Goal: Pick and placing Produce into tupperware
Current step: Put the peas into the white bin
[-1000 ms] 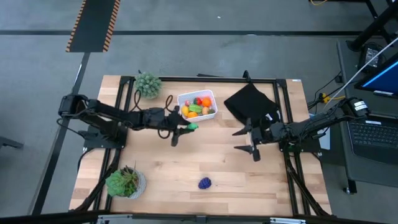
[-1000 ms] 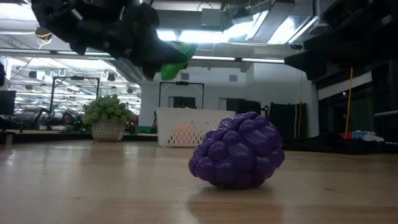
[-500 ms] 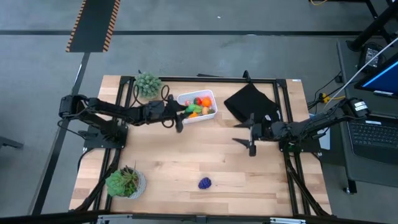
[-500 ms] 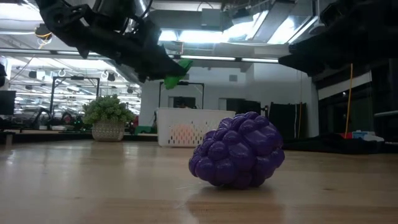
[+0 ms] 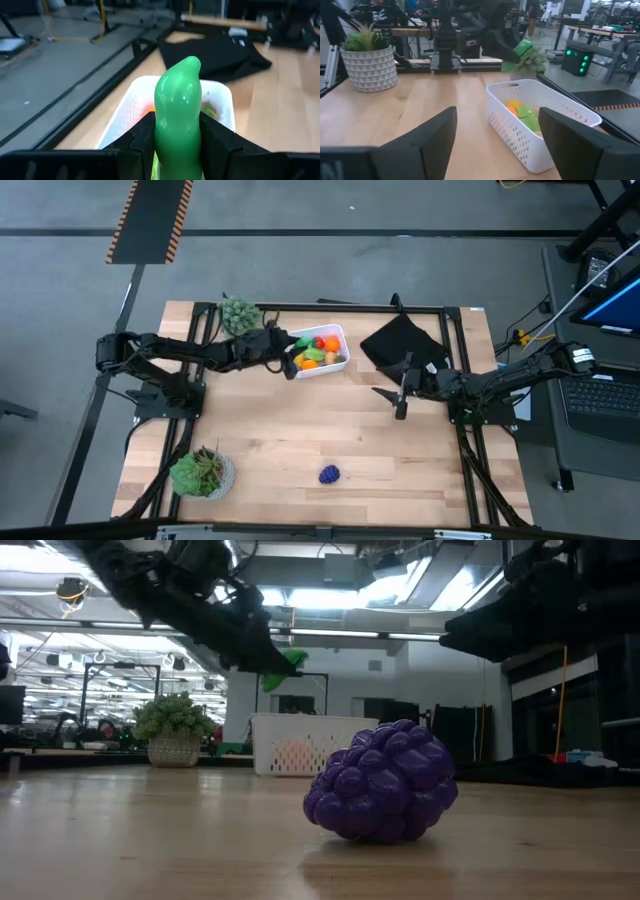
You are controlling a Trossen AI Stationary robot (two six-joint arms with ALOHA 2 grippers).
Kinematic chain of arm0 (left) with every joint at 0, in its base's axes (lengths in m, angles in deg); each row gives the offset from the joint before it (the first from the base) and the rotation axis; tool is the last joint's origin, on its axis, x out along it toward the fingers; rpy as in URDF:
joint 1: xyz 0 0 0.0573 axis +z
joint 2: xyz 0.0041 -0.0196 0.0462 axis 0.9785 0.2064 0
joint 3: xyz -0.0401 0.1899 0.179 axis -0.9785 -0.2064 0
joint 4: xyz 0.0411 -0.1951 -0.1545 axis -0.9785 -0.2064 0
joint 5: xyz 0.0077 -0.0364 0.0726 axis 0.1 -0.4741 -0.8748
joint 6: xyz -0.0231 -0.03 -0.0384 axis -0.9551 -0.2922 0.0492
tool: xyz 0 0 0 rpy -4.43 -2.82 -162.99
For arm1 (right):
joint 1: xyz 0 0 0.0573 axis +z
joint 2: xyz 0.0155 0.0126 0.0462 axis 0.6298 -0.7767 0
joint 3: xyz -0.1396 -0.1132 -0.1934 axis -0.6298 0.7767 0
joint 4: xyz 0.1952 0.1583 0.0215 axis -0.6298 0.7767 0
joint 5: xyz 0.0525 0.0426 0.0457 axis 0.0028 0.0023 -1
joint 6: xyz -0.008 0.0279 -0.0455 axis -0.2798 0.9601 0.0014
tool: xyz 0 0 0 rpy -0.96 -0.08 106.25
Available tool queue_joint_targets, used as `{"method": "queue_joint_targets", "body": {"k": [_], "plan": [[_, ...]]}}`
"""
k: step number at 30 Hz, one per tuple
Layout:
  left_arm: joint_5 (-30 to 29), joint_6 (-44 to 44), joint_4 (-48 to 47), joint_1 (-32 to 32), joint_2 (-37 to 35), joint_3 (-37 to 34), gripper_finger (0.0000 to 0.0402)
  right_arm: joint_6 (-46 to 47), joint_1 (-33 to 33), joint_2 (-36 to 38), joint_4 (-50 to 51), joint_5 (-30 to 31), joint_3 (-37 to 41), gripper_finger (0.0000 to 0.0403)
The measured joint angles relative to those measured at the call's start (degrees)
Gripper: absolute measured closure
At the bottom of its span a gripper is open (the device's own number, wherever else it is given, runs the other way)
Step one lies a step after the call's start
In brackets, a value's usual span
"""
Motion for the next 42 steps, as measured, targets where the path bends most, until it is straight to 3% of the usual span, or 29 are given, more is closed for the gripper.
{"method": "queue_joint_targets", "body": {"k": [3, 19, 27, 42], "plan": [[3.34, 1.47, -8.93, 1.31, 0.04, 4.67, 0.0293, -0.02, -0.39, 0.00, 0.05, 0.00, 0.00, 0.0121], [7.92, 7.96, -45.22, 5.00, 3.91, 26.98, 0.0293, 0.00, -0.74, 0.00, 0.43, -0.02, 0.00, 0.0121], [11.64, 9.42, -49.37, 5.33, 9.99, 31.80, 0.0293, 0.00, -0.74, 0.00, 1.13, -0.02, 0.00, 0.0121], [10.33, 11.00, -46.95, 8.46, 22.05, 33.21, 0.0285, 0.00, -0.74, 0.00, 1.36, -0.04, 0.00, 0.0121]]}}
